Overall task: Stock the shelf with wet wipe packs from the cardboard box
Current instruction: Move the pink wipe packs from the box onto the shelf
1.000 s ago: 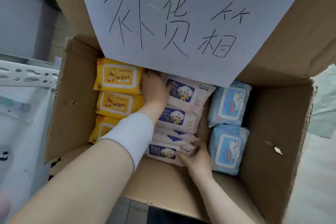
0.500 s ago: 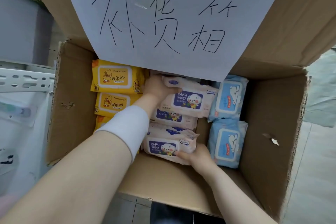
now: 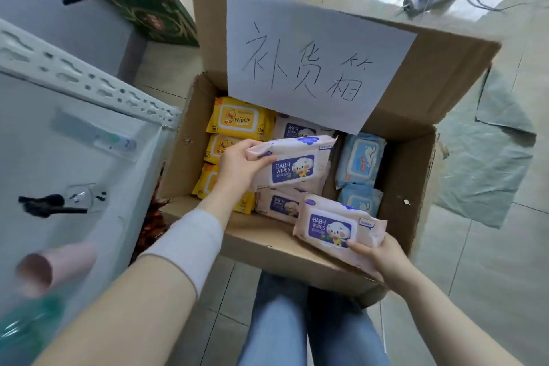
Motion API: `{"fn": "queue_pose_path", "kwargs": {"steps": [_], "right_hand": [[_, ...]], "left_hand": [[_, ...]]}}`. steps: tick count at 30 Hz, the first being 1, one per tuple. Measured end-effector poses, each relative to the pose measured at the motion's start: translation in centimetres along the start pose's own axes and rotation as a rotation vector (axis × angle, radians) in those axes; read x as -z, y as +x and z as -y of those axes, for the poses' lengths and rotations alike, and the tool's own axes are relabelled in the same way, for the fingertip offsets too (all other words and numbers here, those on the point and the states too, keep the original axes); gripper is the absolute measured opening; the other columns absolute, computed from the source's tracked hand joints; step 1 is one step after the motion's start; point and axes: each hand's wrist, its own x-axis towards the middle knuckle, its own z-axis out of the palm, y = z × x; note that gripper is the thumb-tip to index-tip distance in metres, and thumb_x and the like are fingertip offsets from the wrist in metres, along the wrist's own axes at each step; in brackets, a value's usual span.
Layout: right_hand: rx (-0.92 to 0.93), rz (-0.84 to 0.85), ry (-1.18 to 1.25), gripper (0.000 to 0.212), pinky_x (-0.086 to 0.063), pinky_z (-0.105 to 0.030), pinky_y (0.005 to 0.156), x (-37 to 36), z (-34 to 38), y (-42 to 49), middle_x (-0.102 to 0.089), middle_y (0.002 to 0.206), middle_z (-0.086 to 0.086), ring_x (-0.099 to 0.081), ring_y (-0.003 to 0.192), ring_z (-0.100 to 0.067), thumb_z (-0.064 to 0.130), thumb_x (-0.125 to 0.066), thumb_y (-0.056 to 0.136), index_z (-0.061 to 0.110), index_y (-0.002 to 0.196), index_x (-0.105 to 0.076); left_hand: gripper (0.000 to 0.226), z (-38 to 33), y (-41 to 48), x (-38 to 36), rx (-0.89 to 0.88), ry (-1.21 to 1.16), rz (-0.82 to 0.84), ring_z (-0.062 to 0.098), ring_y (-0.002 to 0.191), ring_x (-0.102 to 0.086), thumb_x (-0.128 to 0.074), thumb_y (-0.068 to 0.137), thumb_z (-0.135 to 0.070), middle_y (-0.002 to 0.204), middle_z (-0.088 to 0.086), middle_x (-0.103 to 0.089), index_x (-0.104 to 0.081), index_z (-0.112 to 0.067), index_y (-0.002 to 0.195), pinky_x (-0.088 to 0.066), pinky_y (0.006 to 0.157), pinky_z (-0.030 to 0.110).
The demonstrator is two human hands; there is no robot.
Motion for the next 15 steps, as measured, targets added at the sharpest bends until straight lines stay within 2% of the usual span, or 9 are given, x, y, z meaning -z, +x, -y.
{"fn": "queue_pose_path", "kwargs": {"steps": [3, 5, 7, 9, 11, 12, 15], "right_hand": [[0.069, 0.029, 0.01, 0.068, -0.056, -0.023, 0.061, 0.7, 2.5, -4.4, -0.076, 0.089, -0.001, -0.073, 0.079, -0.017, 0.031, -0.091, 0.042, 0.011, 0.103, -0.066], [0.138, 0.074, 0.015, 0.077, -0.057, -0.023, 0.061, 0.2, 4.2, -7.4, -0.076, 0.09, -0.002, -0.073, 0.08, -0.018, 0.039, -0.092, 0.033, 0.01, 0.1, -0.067], [0.206, 0.15, 0.002, 0.066, -0.058, -0.026, 0.064, -0.9, 6.5, -10.6, -0.076, 0.094, -0.003, -0.073, 0.084, -0.02, 0.032, -0.087, 0.046, 0.01, 0.104, -0.066], [0.272, 0.241, -0.023, 0.054, -0.059, -0.029, 0.068, -2.6, 8.8, -14.3, -0.075, 0.097, -0.004, -0.072, 0.089, -0.022, 0.026, -0.08, 0.058, 0.01, 0.107, -0.065], [0.332, 0.326, -0.057, 0.046, -0.059, -0.036, 0.075, -5.1, 11.4, -18.1, -0.074, 0.1, -0.008, -0.071, 0.092, -0.025, 0.023, -0.075, 0.065, 0.009, 0.108, -0.064], [0.365, 0.373, -0.081, 0.042, -0.059, -0.038, 0.078, -6.5, 12.5, -20.3, -0.074, 0.101, -0.01, -0.071, 0.092, -0.027, 0.023, -0.073, 0.068, 0.009, 0.106, -0.065], [0.469, 0.533, -0.139, 0.028, -0.06, -0.038, 0.073, -11.5, 15.7, -26.5, -0.074, 0.1, -0.012, -0.071, 0.089, -0.027, 0.021, -0.071, 0.07, 0.012, 0.096, -0.069]], "left_hand": [[0.022, -2.4, -5.4, 5.3, -0.012, -0.15, -0.154, -0.001, 0.064, -0.06, -0.079, 0.069, -0.018, 0.069, -0.018, -0.065, -0.062, -0.031, 0.07, -0.047, 0.054, 0.011], [0.02, -3.6, -9.8, 9.0, -0.017, -0.277, -0.277, 0.0, 0.064, -0.063, -0.08, 0.067, -0.018, 0.069, -0.017, -0.068, -0.064, -0.029, 0.073, -0.051, 0.058, 0.014], [0.027, -4.6, -14.7, 12.6, -0.027, -0.399, -0.42, 0.007, 0.072, -0.065, -0.081, 0.06, -0.03, 0.079, -0.008, -0.07, -0.067, -0.023, 0.082, -0.053, 0.062, 0.022], [0.035, -5.7, -20.2, 16.1, -0.081, -0.454, -0.554, 0.004, 0.067, -0.064, -0.08, 0.053, -0.042, 0.072, -0.013, -0.069, -0.069, -0.022, 0.079, -0.052, 0.055, 0.018], [0.018, -6.9, -25.4, 19.9, -0.149, -0.495, -0.659, 0.001, 0.06, -0.061, -0.081, 0.06, -0.037, 0.06, -0.017, -0.066, -0.067, -0.025, 0.06, -0.051, 0.054, 0.019], [0.019, -7.4, -28.0, 21.8, -0.177, -0.505, -0.706, 0.002, 0.06, -0.061, -0.081, 0.065, -0.032, 0.059, -0.016, -0.066, -0.065, -0.025, 0.055, -0.052, 0.058, 0.021], [0.015, -8.5, -35.2, 28.1, -0.257, -0.516, -0.855, 0.007, 0.067, -0.062, -0.079, 0.068, -0.027, 0.065, -0.014, -0.069, -0.065, -0.024, 0.065, -0.051, 0.068, 0.029]]}}
